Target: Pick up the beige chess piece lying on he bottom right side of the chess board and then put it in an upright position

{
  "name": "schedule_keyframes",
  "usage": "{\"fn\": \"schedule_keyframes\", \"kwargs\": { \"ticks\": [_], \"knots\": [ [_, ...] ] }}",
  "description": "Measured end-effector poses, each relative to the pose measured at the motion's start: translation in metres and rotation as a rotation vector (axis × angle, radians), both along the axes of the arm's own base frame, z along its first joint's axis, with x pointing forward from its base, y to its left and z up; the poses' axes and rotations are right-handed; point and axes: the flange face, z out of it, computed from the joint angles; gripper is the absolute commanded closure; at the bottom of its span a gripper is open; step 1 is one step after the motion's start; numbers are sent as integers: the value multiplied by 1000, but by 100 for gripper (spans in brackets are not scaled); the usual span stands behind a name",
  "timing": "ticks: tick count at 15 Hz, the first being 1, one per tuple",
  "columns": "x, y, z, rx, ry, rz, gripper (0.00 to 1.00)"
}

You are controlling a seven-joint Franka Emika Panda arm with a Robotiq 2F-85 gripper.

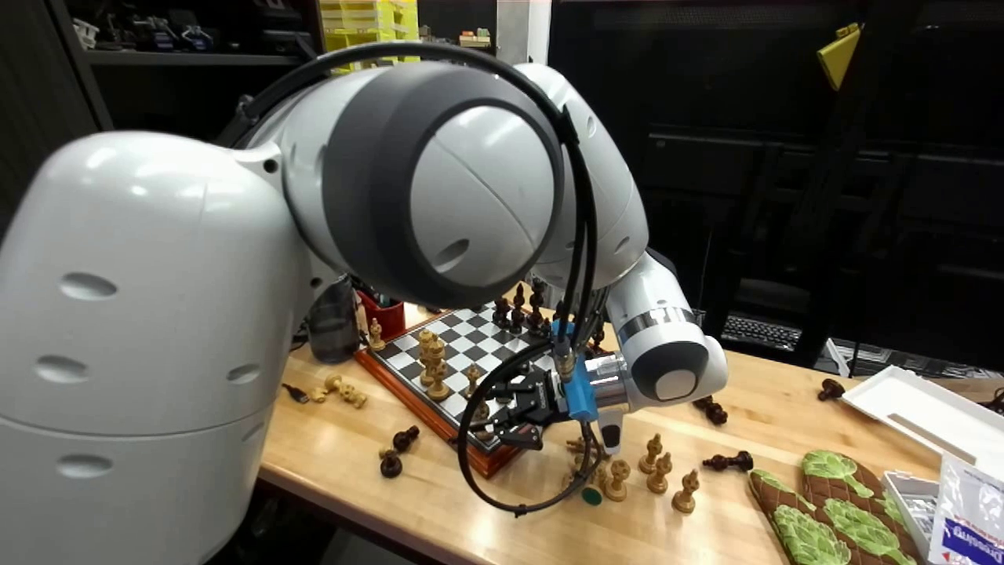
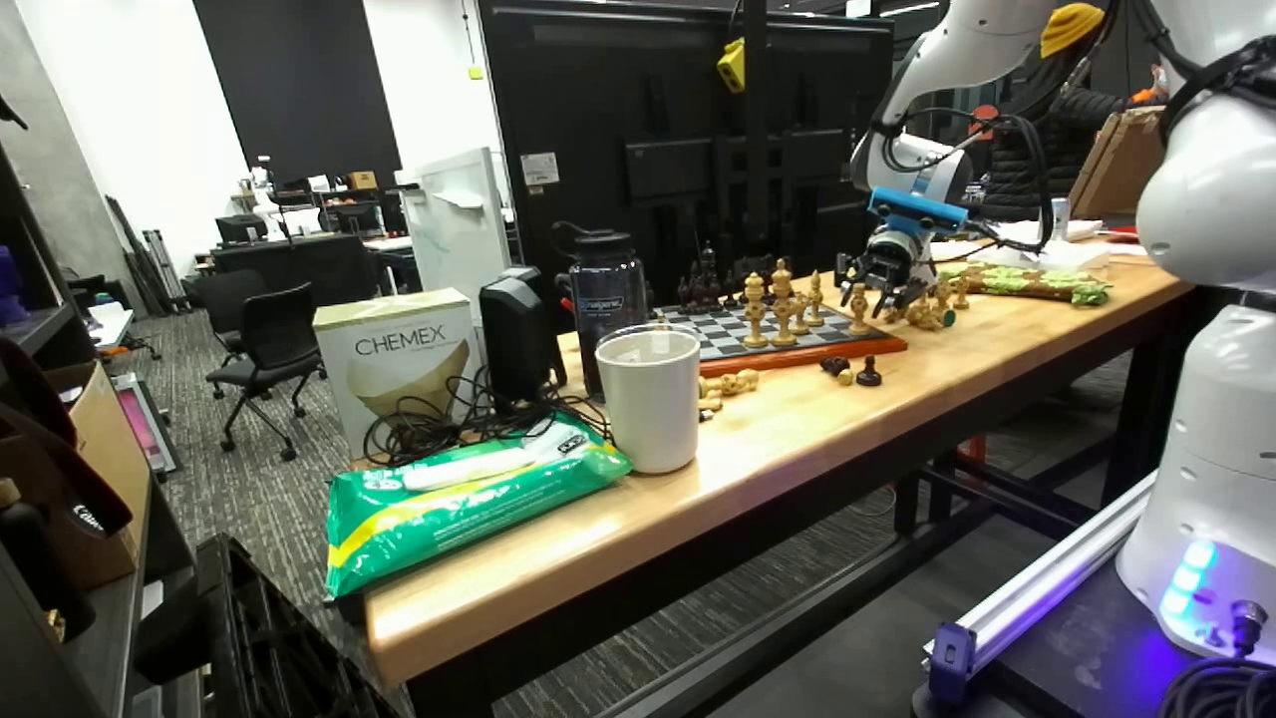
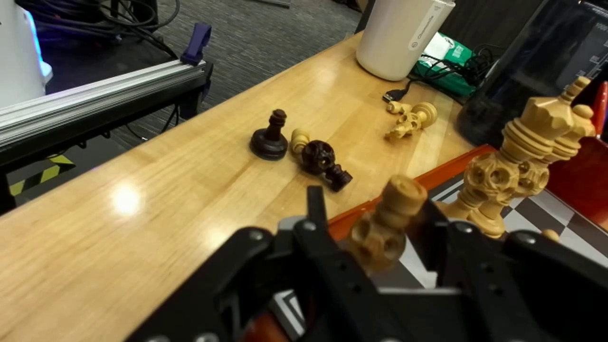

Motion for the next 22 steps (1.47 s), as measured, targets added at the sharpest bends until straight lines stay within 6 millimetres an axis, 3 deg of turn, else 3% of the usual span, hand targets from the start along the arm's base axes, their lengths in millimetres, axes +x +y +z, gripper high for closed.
{"fn": "schedule_keyframes", "kwargs": {
  "ticks": [3,4,13,17,22],
  "knots": [
    [0,0,0,5,5,3,2],
    [0,0,0,6,6,3,0],
    [5,-2,14,-16,-22,14,0],
    [7,-4,36,-79,-55,54,0],
    [9,4,81,-277,-131,178,0]
  ]
}}
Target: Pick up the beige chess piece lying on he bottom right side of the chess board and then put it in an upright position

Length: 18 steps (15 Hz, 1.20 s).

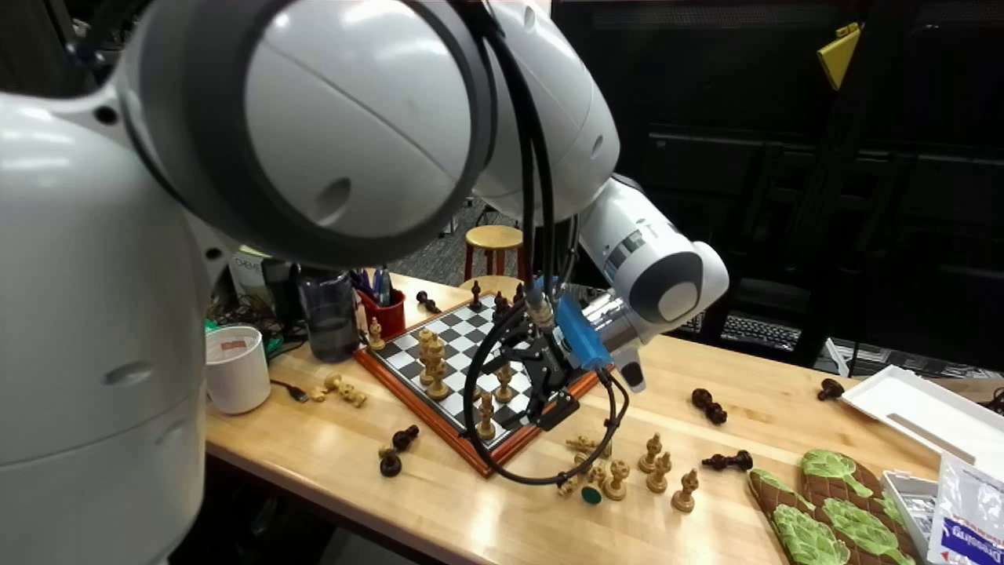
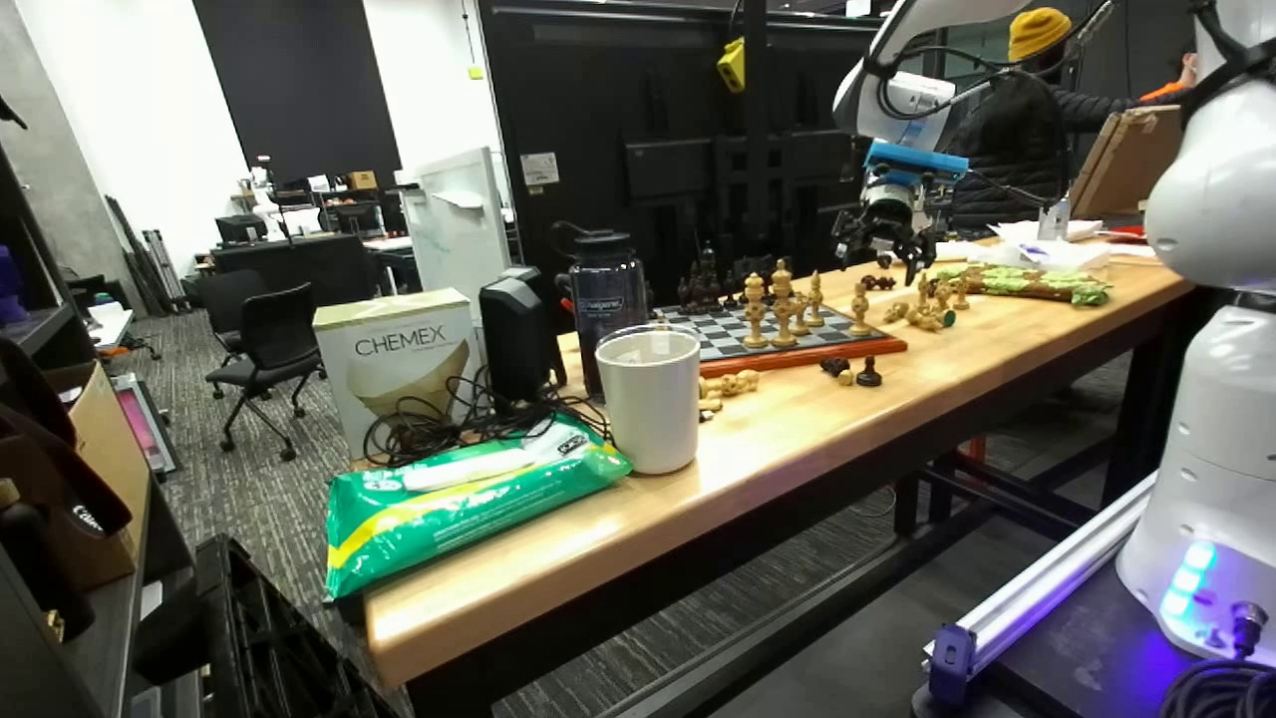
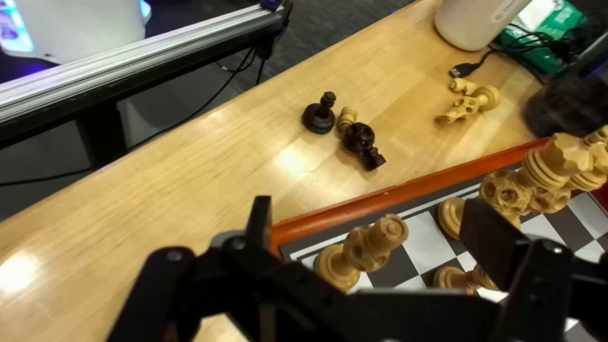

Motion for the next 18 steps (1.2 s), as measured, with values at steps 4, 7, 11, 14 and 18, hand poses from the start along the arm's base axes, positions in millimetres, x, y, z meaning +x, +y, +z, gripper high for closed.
{"fn": "schedule_keyframes", "kwargs": {
  "ticks": [4,7,11,14,18],
  "knots": [
    [-5,27,39,-162,-90,135,0],
    [-15,54,63,-271,-167,240,0],
    [-32,90,84,-396,-281,367,0],
    [-45,116,96,-481,-377,448,0],
    [-62,143,111,-571,-519,513,0]
  ]
}}
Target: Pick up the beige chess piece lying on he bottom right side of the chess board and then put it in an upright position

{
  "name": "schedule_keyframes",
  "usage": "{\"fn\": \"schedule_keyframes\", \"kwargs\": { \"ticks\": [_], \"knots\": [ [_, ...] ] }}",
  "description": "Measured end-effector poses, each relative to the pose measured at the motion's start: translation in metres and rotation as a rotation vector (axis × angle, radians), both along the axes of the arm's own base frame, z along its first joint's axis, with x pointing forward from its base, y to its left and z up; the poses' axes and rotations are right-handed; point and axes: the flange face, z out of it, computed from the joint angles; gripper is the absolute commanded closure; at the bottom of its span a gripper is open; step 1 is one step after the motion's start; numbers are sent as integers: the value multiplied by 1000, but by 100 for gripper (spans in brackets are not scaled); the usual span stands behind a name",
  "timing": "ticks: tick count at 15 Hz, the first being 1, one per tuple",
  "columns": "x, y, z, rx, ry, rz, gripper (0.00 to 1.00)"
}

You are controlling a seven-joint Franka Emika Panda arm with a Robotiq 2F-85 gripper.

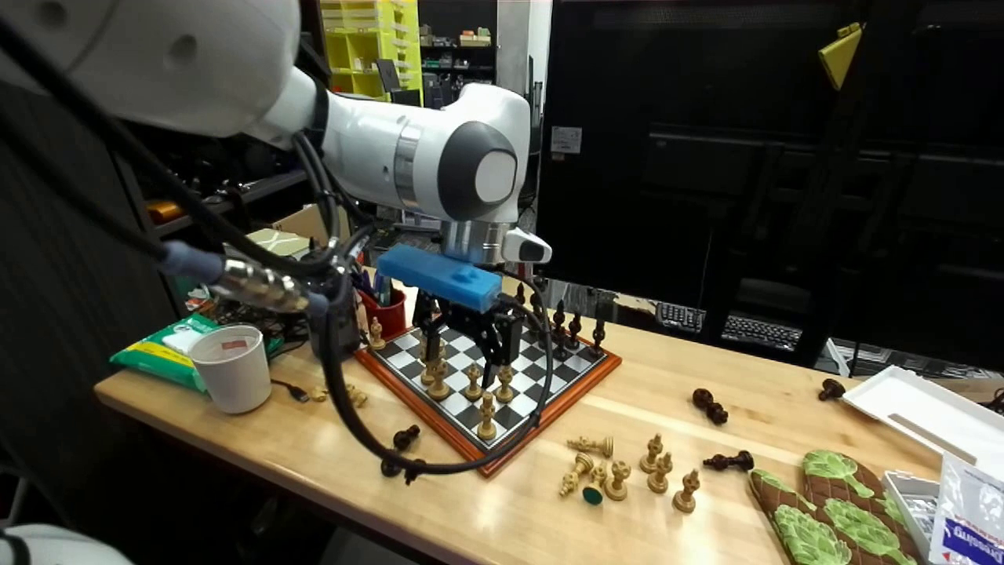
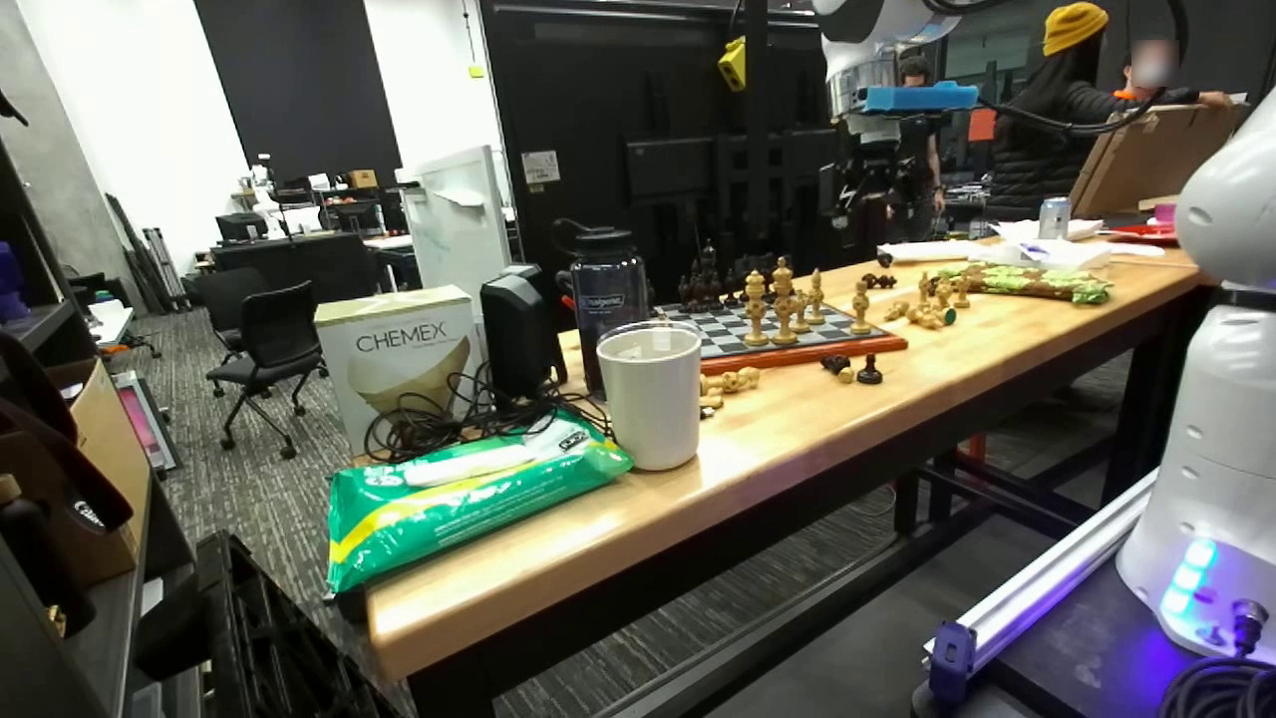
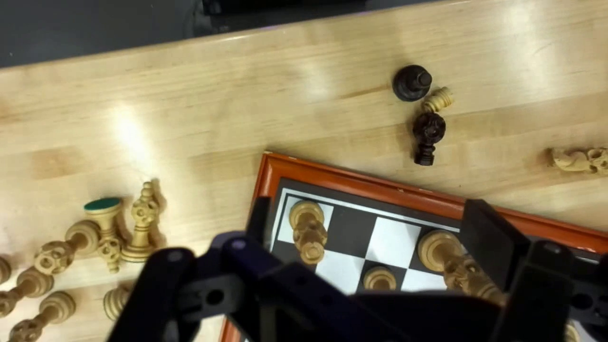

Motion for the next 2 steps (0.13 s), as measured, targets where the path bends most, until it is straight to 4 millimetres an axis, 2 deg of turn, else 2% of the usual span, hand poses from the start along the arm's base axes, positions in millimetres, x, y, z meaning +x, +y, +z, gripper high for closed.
{"fn": "schedule_keyframes", "kwargs": {
  "ticks": [2],
  "knots": [
    [-8,7,5,-4,-34,13,0]
  ]
}}
